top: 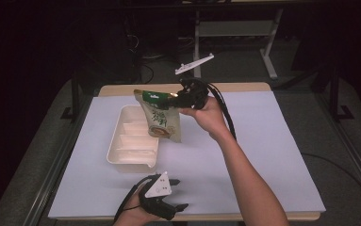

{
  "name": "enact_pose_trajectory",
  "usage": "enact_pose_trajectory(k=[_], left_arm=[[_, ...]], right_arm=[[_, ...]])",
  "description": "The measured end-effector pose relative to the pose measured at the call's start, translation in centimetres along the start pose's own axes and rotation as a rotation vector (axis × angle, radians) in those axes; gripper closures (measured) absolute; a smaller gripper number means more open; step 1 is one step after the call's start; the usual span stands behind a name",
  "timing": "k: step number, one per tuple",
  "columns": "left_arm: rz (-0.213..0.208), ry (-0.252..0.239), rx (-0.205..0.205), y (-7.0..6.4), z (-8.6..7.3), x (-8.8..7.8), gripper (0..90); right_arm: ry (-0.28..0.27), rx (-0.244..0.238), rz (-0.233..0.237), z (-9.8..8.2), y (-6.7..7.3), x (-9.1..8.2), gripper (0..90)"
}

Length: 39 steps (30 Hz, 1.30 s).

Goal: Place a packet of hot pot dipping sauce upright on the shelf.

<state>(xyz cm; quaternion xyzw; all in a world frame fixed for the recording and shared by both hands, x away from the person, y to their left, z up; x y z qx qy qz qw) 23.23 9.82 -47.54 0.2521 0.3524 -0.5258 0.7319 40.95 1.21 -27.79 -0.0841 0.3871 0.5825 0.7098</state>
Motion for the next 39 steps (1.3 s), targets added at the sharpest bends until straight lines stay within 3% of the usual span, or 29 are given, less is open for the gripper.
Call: enact_pose_trajectory(k=[16,24,39], left_arm=[[0.005,0.004,0.001,0.2,-0.1,0.0,22.4],[-0.007,-0.018,-0.009,0.0,0.1,-0.2,22.0],[-0.003,-0.023,-0.014,0.2,0.1,-0.4,22.1]], right_arm=[[0.005,-0.017,0.042,2.0,0.4,3.6,89.4],[0.018,-0.019,0.064,2.5,0.5,5.7,89.4],[0.034,-0.019,0.064,3.1,0.5,8.2,89.4]])
Point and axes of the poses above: each handheld gripper's, and its own axes: x roughly forward along the jaws, z roughly out of its top, y roughly to its left, the point moved 5 cm from there along x, roughly forward along the jaws, and after that the axes turned 14 degrees about y, right-handed, at the moved point
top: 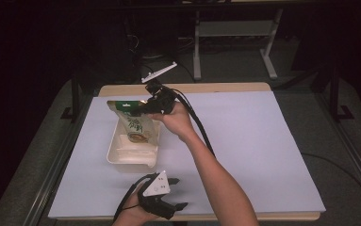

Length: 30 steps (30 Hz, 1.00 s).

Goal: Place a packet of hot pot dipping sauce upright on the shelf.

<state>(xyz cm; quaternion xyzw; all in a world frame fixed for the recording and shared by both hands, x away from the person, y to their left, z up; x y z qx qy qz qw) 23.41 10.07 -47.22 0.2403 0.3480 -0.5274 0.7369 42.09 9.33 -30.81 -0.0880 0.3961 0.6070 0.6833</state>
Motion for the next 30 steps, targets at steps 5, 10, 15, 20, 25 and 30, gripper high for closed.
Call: enact_pose_trajectory(k=[5,10,15,20,25,30], left_arm=[[-0.002,0.003,-0.001,0.0,-0.1,0.2,21.8],[0.0,0.002,-0.005,0.2,-0.1,0.2,21.8],[0.003,0.0,-0.003,0.2,-0.1,0.1,21.9],[0.003,-0.001,-0.006,0.3,-0.2,0.1,22.3],[0.0,-0.003,-0.006,0.2,-0.1,0.1,22.4],[-0.008,-0.013,-0.004,0.1,0.0,-0.1,22.5]], right_arm=[[0.0,0.001,0.007,0.1,-0.1,0.7,89.3],[0.009,0.0,-0.001,0.2,-0.3,1.5,89.3],[0.011,0.003,-0.002,0.2,-0.4,2.3,89.3],[0.015,0.001,0.007,0.3,-0.5,3.2,89.3],[0.016,0.003,0.006,0.1,-0.8,3.8,89.3],[0.021,0.014,0.007,-0.3,-1.3,4.5,89.2]])
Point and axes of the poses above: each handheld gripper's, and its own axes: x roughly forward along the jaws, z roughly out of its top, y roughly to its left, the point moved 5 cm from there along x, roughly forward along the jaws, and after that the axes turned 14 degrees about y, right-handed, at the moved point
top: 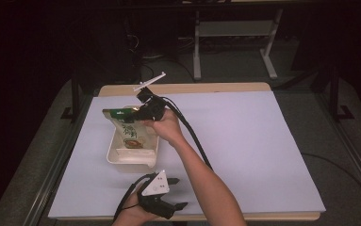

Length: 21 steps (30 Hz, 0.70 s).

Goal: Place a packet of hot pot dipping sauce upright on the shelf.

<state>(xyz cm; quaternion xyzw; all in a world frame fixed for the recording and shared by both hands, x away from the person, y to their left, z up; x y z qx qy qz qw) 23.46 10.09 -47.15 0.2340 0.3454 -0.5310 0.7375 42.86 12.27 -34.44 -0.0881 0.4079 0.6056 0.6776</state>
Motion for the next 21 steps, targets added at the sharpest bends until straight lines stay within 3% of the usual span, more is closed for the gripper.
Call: enact_pose_trajectory(k=[8,21], left_arm=[[0.0,0.009,-0.001,0.0,0.0,0.1,22.5],[-0.002,0.016,0.0,0.0,-0.1,0.3,22.6]], right_arm=[[-0.016,0.031,0.014,-1.1,-0.9,0.2,88.8],[0.015,0.049,-0.014,-2.6,-1.9,-0.5,86.1]])
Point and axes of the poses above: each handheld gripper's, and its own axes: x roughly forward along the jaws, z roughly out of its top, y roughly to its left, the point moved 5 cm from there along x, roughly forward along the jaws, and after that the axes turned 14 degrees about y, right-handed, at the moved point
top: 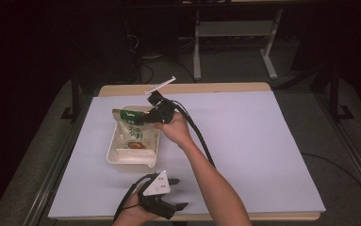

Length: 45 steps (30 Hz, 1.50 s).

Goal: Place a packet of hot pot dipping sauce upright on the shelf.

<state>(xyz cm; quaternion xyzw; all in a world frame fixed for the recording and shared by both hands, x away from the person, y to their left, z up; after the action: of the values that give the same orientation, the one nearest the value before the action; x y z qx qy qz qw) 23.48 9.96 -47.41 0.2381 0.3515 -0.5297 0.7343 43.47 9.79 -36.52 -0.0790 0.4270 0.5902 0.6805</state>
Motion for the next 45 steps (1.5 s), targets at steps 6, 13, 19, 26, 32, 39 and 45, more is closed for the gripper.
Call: enact_pose_trajectory(k=[6,13,19,26,32,39,45], left_arm=[[0.007,0.008,0.003,0.0,-0.1,0.1,22.8],[0.007,0.004,0.005,0.0,0.0,0.1,22.7],[0.012,0.006,0.009,0.1,-0.1,0.1,22.7],[0.012,0.006,0.008,0.1,-0.1,0.1,22.7],[0.016,0.006,0.009,0.1,-0.1,0.1,22.6],[0.016,0.006,0.01,0.2,-0.1,0.1,22.6],[0.019,0.008,0.007,0.2,-0.1,0.1,22.5]], right_arm=[[0.002,0.001,-0.007,-0.4,-0.4,-0.2,85.7],[0.013,-0.003,-0.011,-0.6,-0.4,-0.3,78.5],[0.034,-0.023,-0.027,-0.8,-0.3,-0.7,65.6],[0.039,-0.017,-0.053,-1.5,-0.6,-1.6,56.5],[0.041,0.002,-0.069,-2.2,-0.9,-2.4,48.6],[0.033,0.004,-0.062,-3.0,-1.1,-3.4,45.3],[0.03,0.01,-0.054,-3.6,-1.0,-4.2,42.7]])
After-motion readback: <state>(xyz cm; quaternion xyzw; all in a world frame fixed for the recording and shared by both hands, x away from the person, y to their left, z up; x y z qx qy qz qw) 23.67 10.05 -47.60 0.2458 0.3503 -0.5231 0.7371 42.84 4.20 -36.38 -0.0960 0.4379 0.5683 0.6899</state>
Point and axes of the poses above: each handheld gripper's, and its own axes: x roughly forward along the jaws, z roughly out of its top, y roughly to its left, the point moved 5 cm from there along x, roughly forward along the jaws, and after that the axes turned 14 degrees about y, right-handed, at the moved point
